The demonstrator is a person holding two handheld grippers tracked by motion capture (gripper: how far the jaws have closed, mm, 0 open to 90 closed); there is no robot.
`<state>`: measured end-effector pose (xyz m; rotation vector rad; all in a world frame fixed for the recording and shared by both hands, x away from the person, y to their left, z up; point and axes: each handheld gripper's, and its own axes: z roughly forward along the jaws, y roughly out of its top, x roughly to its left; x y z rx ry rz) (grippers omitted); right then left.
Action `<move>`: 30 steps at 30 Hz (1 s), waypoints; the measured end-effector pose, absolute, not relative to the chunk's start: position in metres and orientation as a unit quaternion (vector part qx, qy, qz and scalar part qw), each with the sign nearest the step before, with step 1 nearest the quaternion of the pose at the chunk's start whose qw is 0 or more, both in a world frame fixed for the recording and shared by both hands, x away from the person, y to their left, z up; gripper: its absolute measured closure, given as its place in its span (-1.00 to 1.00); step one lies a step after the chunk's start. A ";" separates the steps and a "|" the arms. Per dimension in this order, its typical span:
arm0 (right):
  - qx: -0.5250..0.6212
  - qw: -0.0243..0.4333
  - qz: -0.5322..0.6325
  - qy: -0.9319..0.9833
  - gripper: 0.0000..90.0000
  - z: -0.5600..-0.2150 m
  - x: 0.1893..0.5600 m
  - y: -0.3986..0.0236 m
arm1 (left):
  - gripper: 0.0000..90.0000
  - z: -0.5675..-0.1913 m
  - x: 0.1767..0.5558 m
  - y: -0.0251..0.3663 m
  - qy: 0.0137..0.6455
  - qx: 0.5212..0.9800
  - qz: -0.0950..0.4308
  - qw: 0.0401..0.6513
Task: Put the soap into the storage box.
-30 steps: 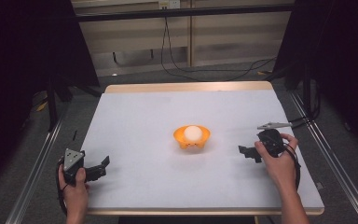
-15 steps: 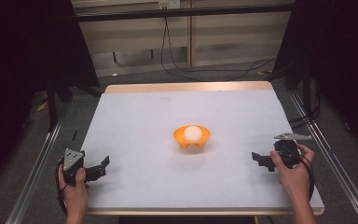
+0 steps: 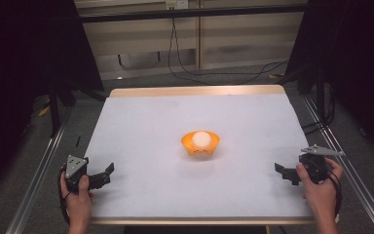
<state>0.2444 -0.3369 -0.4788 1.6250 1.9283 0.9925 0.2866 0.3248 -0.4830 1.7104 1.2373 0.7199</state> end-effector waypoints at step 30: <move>0.600 0.249 0.408 0.642 -1.00 -0.483 0.199 -0.380 | -0.98 -0.483 0.286 0.328 0.503 0.682 0.284 0.449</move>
